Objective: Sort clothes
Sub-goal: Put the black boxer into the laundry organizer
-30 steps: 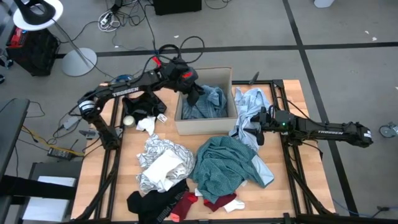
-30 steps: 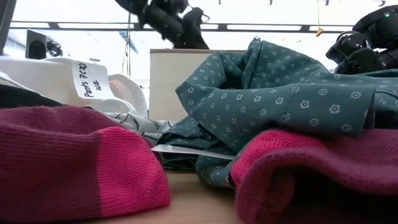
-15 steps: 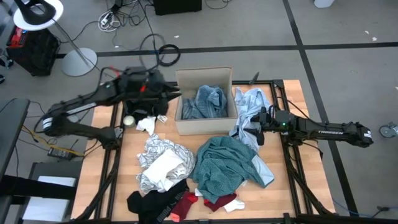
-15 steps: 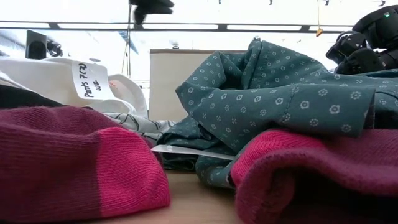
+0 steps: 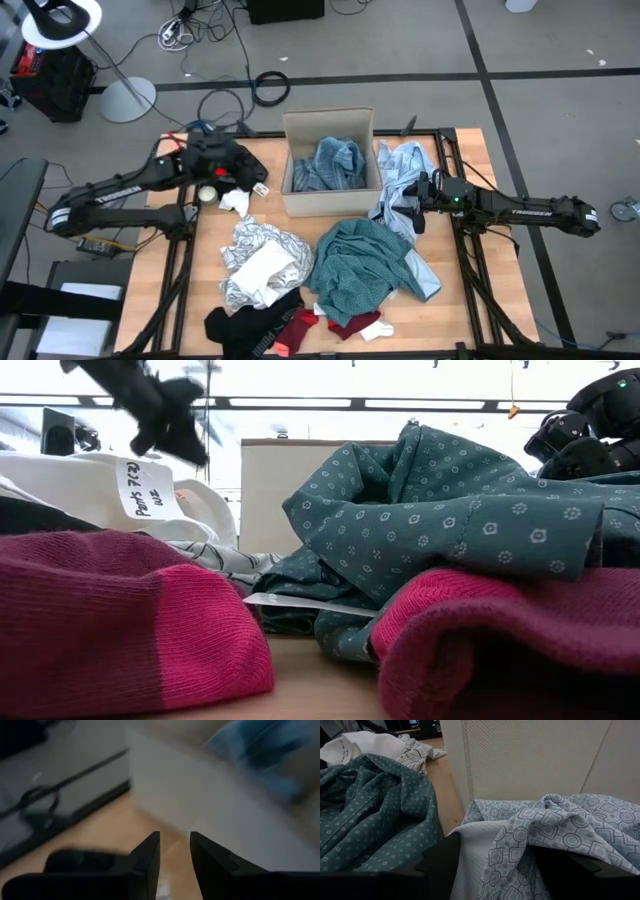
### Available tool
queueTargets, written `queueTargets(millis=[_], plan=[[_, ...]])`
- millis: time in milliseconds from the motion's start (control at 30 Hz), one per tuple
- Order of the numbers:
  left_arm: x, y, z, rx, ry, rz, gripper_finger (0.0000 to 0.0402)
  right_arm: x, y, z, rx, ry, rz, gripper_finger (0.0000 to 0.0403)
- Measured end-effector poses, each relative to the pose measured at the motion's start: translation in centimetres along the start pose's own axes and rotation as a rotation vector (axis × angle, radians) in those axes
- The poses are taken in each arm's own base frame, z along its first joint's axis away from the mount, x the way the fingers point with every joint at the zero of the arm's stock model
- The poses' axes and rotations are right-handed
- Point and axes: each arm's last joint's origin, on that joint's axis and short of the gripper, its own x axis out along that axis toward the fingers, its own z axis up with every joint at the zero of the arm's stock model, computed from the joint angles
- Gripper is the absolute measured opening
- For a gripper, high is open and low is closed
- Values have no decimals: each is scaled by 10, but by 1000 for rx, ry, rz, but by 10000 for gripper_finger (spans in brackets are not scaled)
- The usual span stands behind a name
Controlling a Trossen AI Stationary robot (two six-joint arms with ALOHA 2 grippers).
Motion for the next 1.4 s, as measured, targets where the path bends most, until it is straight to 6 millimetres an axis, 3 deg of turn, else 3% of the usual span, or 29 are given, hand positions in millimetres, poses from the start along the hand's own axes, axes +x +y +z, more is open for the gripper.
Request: queueTargets(millis=[167,400,633,867,1400], plan=[[34,18,-22,-68,152,67,113,0,0,0,0,0,0,254],[76,39,-26,-126,267,115,113,0,0,0,0,0,0,254],[106,54,-38,-164,411,119,113,0,0,0,0,0,0,254],[118,58,-45,-146,462,142,113,0,0,0,0,0,0,254],[114,60,-51,-25,535,176,84,0,0,0,0,0,0,254]])
